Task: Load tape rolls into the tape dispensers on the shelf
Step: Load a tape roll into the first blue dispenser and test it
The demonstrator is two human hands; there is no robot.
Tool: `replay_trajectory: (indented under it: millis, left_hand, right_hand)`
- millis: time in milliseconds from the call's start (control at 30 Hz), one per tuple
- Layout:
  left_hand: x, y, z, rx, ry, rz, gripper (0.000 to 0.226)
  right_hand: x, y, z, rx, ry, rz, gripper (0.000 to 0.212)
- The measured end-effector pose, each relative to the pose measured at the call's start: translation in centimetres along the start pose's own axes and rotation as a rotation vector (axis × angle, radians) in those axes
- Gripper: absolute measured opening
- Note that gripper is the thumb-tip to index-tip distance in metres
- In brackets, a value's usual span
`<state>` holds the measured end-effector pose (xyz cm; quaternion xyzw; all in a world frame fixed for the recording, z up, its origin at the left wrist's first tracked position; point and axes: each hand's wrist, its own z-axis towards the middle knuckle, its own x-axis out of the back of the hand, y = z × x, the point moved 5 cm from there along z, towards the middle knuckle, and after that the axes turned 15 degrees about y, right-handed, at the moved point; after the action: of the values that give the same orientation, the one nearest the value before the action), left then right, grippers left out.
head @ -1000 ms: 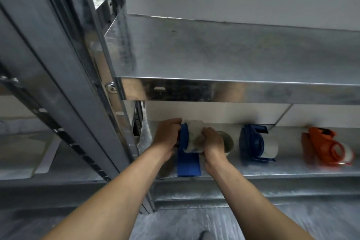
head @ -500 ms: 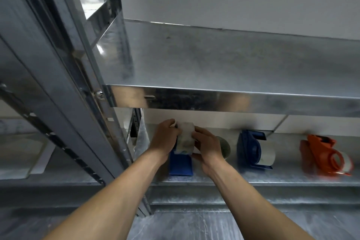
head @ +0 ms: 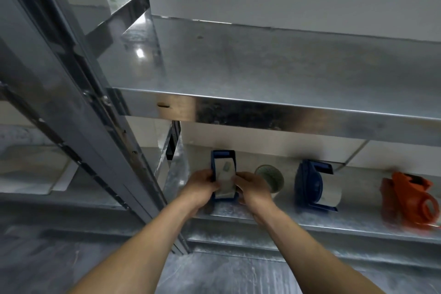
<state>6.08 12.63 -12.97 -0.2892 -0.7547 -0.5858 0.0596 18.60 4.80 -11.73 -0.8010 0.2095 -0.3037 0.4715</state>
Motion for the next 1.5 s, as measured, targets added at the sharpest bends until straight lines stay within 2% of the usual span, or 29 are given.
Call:
replay_trajectory:
  millis: [33, 133, 233, 267, 333, 400, 433, 500, 567, 633, 700, 767, 800, 867, 933, 1033, 1200, 1400, 1500]
  left_hand:
    - [0.0, 0.1, -0.1, -0.007, 0.014, 0.026, 0.015]
    - [0.1, 0.6, -0.4, 0.020, 0.077, 0.072, 0.045]
    - [-0.2, 0.9, -0.6, 0.095, 0.100, 0.044, 0.052]
    - [-0.2, 0.8, -0.6, 0.121, 0.108, 0.033, 0.053]
    - [-0.2, 0.6, -0.6, 0.163, 0.114, -0.012, 0.050]
    - [-0.2, 0.2, -0.7, 0.220, 0.082, -0.132, 0.046]
    - [-0.2, 0.1, -0.7, 0.227, 0.069, -0.186, 0.039]
    - [-0.2, 0.5, -0.9, 0.179, 0.056, -0.175, 0.019]
    - [-0.2, 0.7, -0.8, 0.148, 0.086, -0.133, 0.024]
    - [-0.2, 0.9, -0.9, 0.117, 0.124, -0.064, 0.038]
    - [-0.2, 0.9, -0.8, 0.119, 0.153, -0.010, 0.054]
    - [0.1, 1.0, -0.6, 0.135, 0.173, -0.003, 0.059]
    - [0.2, 1.1, -0.5, 0.147, 0.174, -0.017, 0.058]
    - [0.3, 1.1, -0.4, 0.199, 0.160, -0.104, 0.052]
    - [0.1, 1.3, -0.8, 0.263, 0.088, -0.223, 0.037]
    - [-0.3, 1.4, -1.0, 0.234, 0.025, -0.164, 0.019]
    - [0.1, 2.2, -0.7, 0.225, 0.050, -0.147, 0.020]
    - [1.2, 1.5, -0.4, 0.311, 0.144, -0.323, 0.019]
    - [1.7, 1.1, -0.2, 0.372, 0.191, -0.460, 0.024]
  right_hand:
    - [0.0, 0.0, 0.1, 0.034, 0.014, -0.034, 0.026]
    - [-0.2, -0.1, 0.0, 0.076, 0.084, -0.120, 0.043]
    - [-0.7, 0.3, 0.4, -0.020, 0.115, -0.104, 0.054]
    - [-0.9, 0.6, 0.6, -0.079, 0.095, -0.093, 0.053]
    - [-0.8, 0.9, 0.4, -0.142, 0.017, -0.055, 0.032]
    - [-0.8, 1.0, 0.6, -0.116, -0.054, -0.027, 0.013]
    - [-0.7, 1.1, 0.7, -0.090, -0.061, -0.010, 0.013]
    - [-1.0, 1.3, 1.0, -0.046, -0.006, -0.004, 0.030]
    - [-1.5, 1.2, 1.1, -0.037, 0.064, -0.028, 0.056]
    - [-1.8, 1.3, 1.4, -0.068, 0.101, -0.053, 0.068]
    - [-2.0, 1.3, 1.2, -0.158, 0.100, -0.034, 0.062]
    - [-2.1, 1.5, 0.7, -0.232, 0.041, 0.024, 0.038]
    - [-2.2, 1.5, 0.7, -0.240, 0.011, 0.048, 0.028]
    - [-2.0, 1.3, 0.6, -0.212, -0.008, 0.084, 0.020]
    - [-1.7, 0.9, 0.8, -0.179, 0.026, 0.087, 0.025]
    - [-1.8, 0.5, 1.1, -0.207, 0.051, 0.097, 0.027]
    - [-2.1, 1.0, 0.9, -0.316, 0.078, 0.162, 0.036]
    - [-1.3, 1.9, 0.7, -0.167, 0.218, 0.144, 0.057]
    - [-0.9, 1.9, 0.4, -0.212, 0.269, 0.192, 0.050]
